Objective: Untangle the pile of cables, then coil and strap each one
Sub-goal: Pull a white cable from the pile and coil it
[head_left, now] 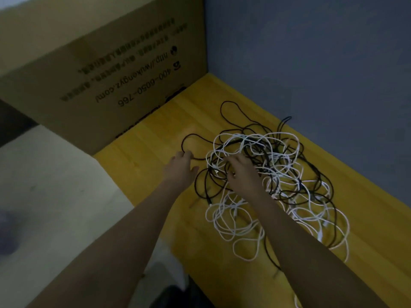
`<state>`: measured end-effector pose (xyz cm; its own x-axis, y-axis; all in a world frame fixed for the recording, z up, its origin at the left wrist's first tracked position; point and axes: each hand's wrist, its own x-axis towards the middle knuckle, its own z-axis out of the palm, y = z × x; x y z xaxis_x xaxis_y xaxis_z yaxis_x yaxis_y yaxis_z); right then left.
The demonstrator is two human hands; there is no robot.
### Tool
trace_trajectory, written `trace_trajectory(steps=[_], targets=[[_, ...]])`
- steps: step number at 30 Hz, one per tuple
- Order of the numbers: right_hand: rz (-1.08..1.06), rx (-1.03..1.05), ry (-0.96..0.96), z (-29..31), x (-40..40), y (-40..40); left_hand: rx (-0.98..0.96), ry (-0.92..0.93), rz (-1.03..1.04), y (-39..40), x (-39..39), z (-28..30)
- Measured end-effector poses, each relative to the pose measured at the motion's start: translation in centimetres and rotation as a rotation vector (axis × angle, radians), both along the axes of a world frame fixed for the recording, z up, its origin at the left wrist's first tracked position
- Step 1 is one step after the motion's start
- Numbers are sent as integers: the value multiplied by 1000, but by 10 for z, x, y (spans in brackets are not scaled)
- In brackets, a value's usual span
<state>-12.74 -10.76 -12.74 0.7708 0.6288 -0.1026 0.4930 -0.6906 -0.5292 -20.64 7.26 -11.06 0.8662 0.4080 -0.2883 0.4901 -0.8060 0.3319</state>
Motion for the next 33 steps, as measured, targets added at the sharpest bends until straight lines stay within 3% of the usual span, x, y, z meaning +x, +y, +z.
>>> trace_trajectory(steps=[6, 10, 14, 19, 26, 31, 33], targets=[[28, -236, -24, -38, -25, 30, -38, 151, -212, 27, 14, -34], [-100, -321, 92, -48, -51, 26, -78, 193, -351, 47, 26, -47], [-304, -287, 90, -41, -59, 42, -88, 113, -490, 58, 49, -51], [-491, -349, 34, -46, -47, 72, 40, 89, -860, 50, 76, -61], [-558, -444, 107, -53, -19, 87, 35, 71, -939, 67, 83, -75], [-540, -367, -166, -46, -10, 96, -111, 90, -945, 82, 79, -71], [-451, -401, -105, -50, -11, 103, -123, 120, -949, 86, 76, -70]])
